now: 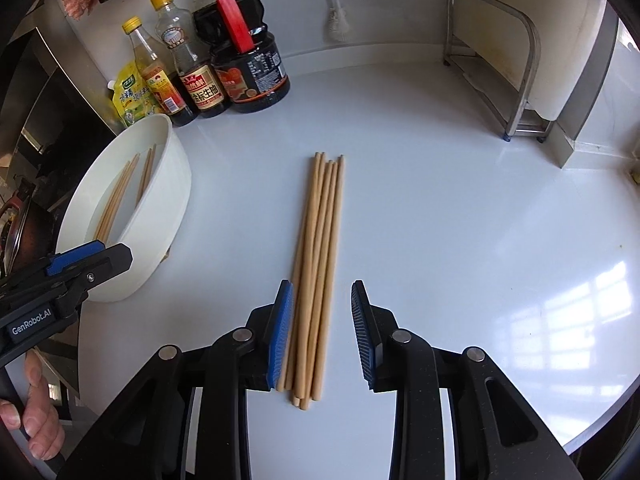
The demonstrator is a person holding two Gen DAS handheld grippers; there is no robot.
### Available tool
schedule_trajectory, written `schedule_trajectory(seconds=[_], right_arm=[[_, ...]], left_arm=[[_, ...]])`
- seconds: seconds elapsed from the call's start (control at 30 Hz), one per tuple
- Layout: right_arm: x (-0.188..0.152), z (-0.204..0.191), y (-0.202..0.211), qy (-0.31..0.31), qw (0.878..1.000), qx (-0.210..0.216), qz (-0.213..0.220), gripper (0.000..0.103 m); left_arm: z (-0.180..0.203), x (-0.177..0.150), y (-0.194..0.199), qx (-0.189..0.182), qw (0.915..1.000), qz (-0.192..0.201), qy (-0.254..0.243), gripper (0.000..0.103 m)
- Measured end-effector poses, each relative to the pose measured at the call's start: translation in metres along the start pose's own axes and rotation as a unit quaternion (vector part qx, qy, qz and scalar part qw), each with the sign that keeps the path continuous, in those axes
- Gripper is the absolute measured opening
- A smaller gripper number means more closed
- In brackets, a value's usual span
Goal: Organize utensils
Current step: 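Move both open tools back to the chopstick bundle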
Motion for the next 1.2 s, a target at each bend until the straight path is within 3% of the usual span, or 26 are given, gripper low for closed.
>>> schedule_trajectory(seconds=[0.43, 1.2], right_arm=[[-0.008, 0.042, -0.032, 0.002, 0.999, -0.019, -0.027, 0.033], [-0.012, 0.015, -0.065, 0.057, 0.998, -0.030, -0.021, 0.038]], left_arm=[[0.040, -0.013, -0.031, -0.005, 0.9998, -0.019, -0.008, 0.058], [0.035, -0.030, -0.058, -0.008, 0.9989, -0.045, -0.002, 0.059]])
Point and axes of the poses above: each gripper's, at about its wrist camera, not at the fingertips, and y roughly against the way its jaws point, z to its right, x to its top, the point moved 7 cm from there along -y, roughly the way its jaws point, and after that the axes turned 13 degrees about -y, right-handed, at the moved point
